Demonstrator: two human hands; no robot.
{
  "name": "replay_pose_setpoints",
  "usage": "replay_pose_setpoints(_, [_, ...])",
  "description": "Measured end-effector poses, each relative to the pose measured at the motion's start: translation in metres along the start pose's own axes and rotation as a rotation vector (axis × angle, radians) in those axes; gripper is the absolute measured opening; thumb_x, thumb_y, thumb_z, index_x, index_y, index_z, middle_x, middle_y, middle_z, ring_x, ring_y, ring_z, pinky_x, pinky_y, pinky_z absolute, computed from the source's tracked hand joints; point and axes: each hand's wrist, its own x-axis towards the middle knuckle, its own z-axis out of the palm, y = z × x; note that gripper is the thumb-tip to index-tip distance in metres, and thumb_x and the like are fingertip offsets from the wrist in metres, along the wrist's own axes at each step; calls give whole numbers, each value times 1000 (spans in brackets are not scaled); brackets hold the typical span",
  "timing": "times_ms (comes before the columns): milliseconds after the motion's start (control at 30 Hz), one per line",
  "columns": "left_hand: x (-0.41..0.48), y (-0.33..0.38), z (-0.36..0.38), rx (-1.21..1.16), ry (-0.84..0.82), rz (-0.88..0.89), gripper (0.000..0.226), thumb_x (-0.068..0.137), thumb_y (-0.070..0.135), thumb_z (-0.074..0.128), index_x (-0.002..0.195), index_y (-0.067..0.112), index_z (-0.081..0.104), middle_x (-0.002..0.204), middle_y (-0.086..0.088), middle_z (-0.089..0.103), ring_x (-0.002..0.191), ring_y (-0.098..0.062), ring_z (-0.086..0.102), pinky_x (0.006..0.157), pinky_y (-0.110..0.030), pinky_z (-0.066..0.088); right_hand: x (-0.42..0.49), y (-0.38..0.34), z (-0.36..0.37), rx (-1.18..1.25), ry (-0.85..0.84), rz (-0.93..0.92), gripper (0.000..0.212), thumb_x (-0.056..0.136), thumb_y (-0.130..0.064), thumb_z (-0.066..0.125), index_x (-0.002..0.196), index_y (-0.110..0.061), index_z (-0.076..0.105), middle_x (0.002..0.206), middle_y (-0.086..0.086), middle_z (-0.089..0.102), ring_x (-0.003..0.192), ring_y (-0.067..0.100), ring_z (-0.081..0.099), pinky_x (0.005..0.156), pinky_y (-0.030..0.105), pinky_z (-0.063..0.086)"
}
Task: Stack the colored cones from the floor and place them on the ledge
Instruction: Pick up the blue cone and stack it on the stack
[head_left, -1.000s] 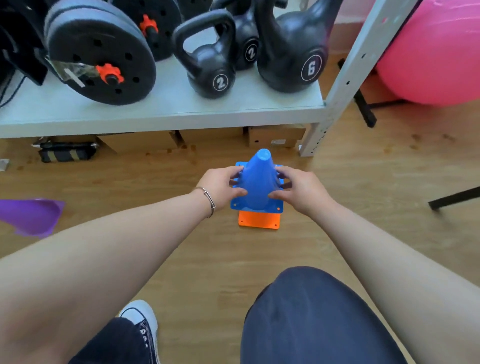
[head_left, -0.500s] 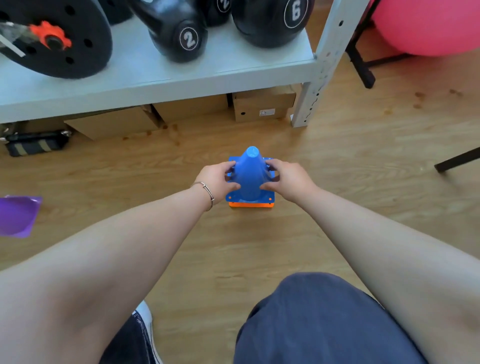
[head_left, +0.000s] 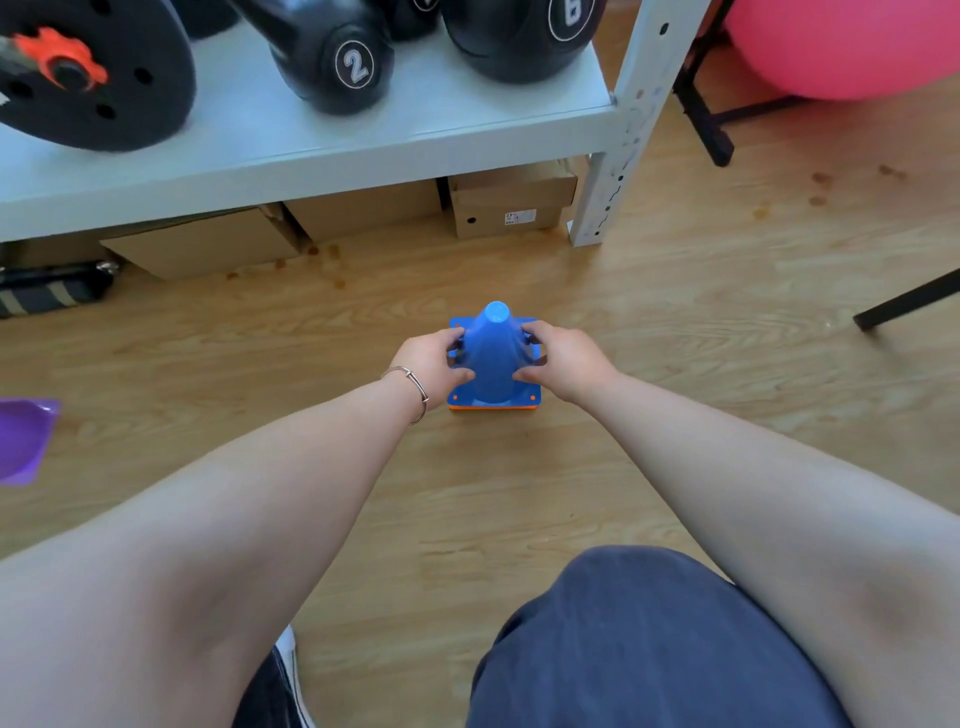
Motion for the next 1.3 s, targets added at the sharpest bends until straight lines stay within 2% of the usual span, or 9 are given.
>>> replay_pose_setpoints(500, [7, -6, 7, 28, -8, -15, 59, 83, 19, 68, 139, 29, 49, 132, 4, 63, 110, -15, 65, 96, -29, 49, 5, 4, 8, -55, -57, -11, 61, 89, -36, 67, 142, -17, 43, 139, 0, 57, 114, 21, 60, 96, 37, 49])
replay_pose_setpoints(833, [11, -11, 13, -28, 18, -31, 58, 81, 20, 74, 136, 22, 55, 130, 3, 64, 111, -11, 65, 89, -17, 42, 12, 12, 13, 24, -37, -15, 59, 88, -37, 68, 139, -17, 48, 136, 1, 59, 117, 21, 59, 99, 40, 48])
replay_pose_setpoints(1000, [11, -10, 12, 10, 4, -48, 54, 81, 21, 72, 133, 22, 56, 126, 2, 67, 112, -13, 65, 95, -25, 48, 11, 11, 9, 10, -55, -16, 65, 88, -38, 69, 145, -20, 43, 139, 1, 57, 122, 20, 57, 101, 35, 46])
replay_pose_setpoints(1100, [8, -2, 11, 123, -35, -40, 54, 86, 25, 66, 136, 22, 49, 131, 0, 63, 117, -20, 62, 99, -33, 49, 10, 8, 4, -87, -71, -7, 68, 89, -38, 67, 148, -22, 38, 142, 2, 55, 125, 23, 53, 101, 37, 46])
replay_pose_setpoints(1200, [1, 10, 6, 310, -56, -50, 64, 92, 28, 56, 149, 19, 29, 141, -5, 54, 123, -29, 55, 96, -36, 47, 5, 4, -1, -215, -71, -6, 65, 91, -38, 64, 147, -23, 37, 136, 8, 57, 122, 28, 54, 96, 42, 49])
replay_pose_setpoints(1300, [-9, 21, -6, 379, -18, -129, 67, 94, 27, 48, 153, 18, 17, 156, -5, 35, 134, -29, 46, 102, -41, 44, -5, -3, -16, -299, -1, -27, 62, 93, -37, 59, 148, -22, 33, 133, 7, 56, 117, 29, 55, 88, 42, 51])
